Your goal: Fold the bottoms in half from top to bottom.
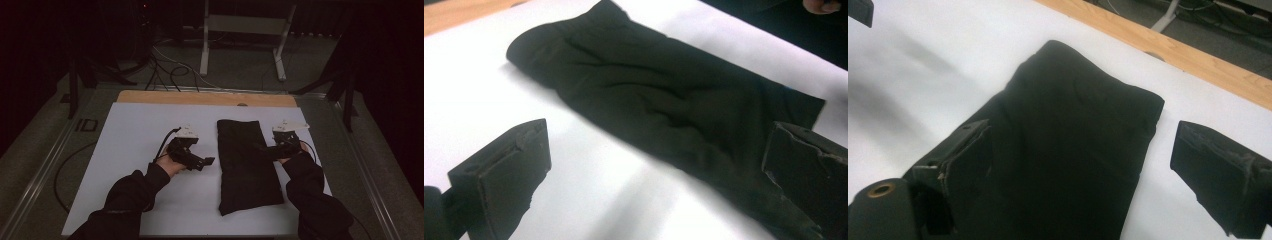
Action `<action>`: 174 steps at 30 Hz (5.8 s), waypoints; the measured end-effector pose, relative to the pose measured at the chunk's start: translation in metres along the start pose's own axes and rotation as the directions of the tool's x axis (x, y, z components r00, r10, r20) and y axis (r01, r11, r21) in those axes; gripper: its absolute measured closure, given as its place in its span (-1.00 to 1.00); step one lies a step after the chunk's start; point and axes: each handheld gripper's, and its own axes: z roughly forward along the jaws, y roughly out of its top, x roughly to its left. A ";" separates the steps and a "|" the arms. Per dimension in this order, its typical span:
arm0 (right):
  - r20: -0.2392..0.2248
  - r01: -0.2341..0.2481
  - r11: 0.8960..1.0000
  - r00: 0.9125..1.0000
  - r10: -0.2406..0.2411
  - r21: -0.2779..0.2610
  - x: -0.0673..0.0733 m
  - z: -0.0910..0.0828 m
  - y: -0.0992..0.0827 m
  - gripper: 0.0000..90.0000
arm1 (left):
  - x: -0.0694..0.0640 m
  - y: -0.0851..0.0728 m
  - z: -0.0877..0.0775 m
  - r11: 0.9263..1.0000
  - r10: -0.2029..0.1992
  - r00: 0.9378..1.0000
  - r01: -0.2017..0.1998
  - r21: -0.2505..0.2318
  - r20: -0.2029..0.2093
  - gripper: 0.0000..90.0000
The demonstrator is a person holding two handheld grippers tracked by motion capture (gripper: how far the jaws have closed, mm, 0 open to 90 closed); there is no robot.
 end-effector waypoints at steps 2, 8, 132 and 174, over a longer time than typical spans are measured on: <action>0.002 0.004 1.000 1.000 -0.004 0.007 -0.002 0.003 0.000 -0.77 | 0.002 0.000 0.002 1.000 -0.004 1.000 0.004 0.002 -0.006 -1.00; -0.010 -0.018 0.999 1.000 0.019 0.042 -0.017 0.021 -0.004 -0.77 | 0.009 0.002 0.016 1.000 -0.005 1.000 0.006 0.030 -0.030 -1.00; 0.012 -0.155 0.978 0.988 0.155 0.140 -0.063 0.096 0.030 0.88 | 0.060 0.071 0.090 0.983 -0.175 0.973 0.182 0.031 -0.153 0.90; -0.059 -0.084 0.996 0.995 0.085 0.023 -0.013 0.007 -0.002 0.88 | -0.003 0.046 0.041 0.997 -0.078 0.997 0.078 0.029 0.009 0.90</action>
